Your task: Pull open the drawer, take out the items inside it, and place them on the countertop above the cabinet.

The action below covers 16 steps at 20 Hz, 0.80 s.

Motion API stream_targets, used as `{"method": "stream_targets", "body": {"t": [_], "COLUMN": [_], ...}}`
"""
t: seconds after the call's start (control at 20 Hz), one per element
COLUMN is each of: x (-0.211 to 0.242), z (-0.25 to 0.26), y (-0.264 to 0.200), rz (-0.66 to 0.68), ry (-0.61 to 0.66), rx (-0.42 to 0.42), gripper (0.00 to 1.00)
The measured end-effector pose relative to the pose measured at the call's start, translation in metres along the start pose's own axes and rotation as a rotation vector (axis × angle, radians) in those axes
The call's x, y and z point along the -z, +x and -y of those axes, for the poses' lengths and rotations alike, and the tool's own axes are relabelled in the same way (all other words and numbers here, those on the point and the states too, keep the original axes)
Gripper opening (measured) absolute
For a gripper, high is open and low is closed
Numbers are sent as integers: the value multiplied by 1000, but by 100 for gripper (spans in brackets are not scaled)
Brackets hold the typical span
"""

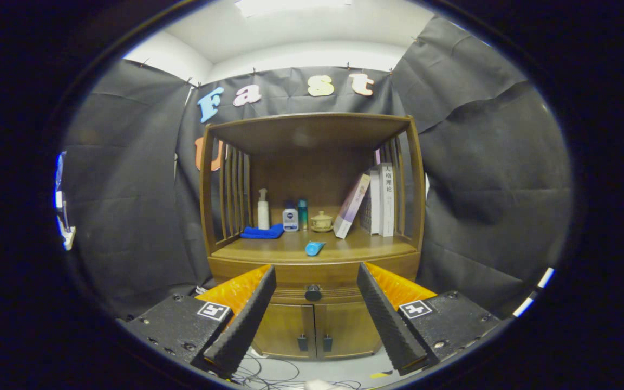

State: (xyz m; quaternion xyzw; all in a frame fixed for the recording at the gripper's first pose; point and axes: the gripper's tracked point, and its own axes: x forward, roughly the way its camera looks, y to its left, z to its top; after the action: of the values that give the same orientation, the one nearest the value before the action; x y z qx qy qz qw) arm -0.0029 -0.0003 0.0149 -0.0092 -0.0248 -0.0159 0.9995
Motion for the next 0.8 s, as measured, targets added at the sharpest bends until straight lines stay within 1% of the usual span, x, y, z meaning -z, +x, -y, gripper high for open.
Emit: {"method": "stream_targets", "body": {"t": [0.8], "x": [-1], "z": [1], "y": [0], "rz": [-2], "ry": [0], "rx": [-5], "gripper": [99]}}
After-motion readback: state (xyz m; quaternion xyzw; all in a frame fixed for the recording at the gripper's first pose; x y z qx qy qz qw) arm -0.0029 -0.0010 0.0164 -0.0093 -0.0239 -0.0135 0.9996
